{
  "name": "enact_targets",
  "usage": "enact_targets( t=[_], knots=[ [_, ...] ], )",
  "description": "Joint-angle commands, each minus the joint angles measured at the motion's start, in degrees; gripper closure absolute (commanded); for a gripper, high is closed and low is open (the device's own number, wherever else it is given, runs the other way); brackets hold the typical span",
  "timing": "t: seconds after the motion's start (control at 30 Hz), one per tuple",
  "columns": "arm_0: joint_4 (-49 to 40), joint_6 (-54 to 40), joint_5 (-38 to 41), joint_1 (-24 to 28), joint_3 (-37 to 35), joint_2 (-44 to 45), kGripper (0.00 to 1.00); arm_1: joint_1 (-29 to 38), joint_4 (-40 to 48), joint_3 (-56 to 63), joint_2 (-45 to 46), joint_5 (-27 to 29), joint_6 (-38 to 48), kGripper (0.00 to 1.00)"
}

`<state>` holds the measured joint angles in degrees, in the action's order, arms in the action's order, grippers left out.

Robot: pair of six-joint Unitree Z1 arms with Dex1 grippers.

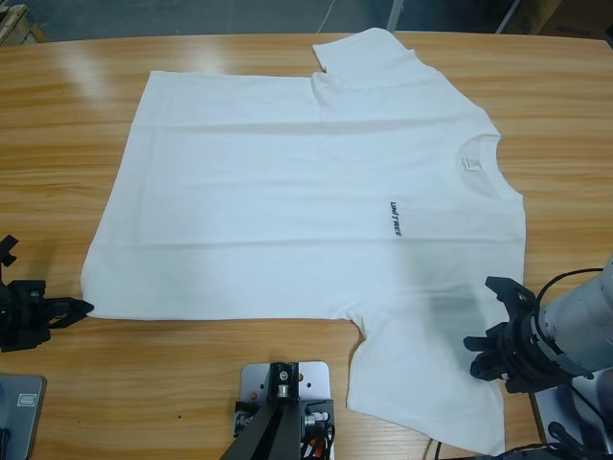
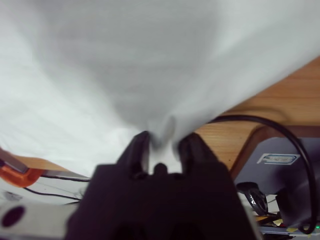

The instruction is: Fold clothes

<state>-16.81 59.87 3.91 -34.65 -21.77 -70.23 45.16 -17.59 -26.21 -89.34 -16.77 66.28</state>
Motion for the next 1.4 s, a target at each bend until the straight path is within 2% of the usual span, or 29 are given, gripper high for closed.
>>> enact_targets(
  t=[0.03, 0.17, 0.47, 0.67, 1.03, 1.4],
  knots=[
    [-0.5, -0.7, -0.2, -0.7, 0.7, -0.3, 1.0, 0.5, 0.4, 1.1, 1.4, 0.0, -0.8, 1.0],
    [-0.5, -0.7, -0.2, -0.7, 0.7, 0.0, 1.0, 0.5, -0.2, 1.4, 4.5, 1.7, -0.6, 1.0],
    [-3.8, -0.7, -1.5, -0.7, -1.6, 4.9, 1.0, 0.5, -0.6, 0.8, 6.3, 1.4, -1.0, 1.0],
    [-5.7, -0.9, -2.7, -0.7, -3.1, 7.3, 1.0, 0.5, -6.3, -3.1, 11.7, 2.2, -1.9, 1.0],
    [-5.9, -1.3, -2.6, -0.7, -3.3, 7.1, 1.0, 0.1, -11.0, -6.5, 14.5, 4.2, -4.4, 1.0],
    [-6.2, -2.0, -2.6, 0.0, -3.9, 7.2, 1.0, -9.5, -14.4, -9.9, 16.8, 4.4, -11.7, 1.0]
  ],
)
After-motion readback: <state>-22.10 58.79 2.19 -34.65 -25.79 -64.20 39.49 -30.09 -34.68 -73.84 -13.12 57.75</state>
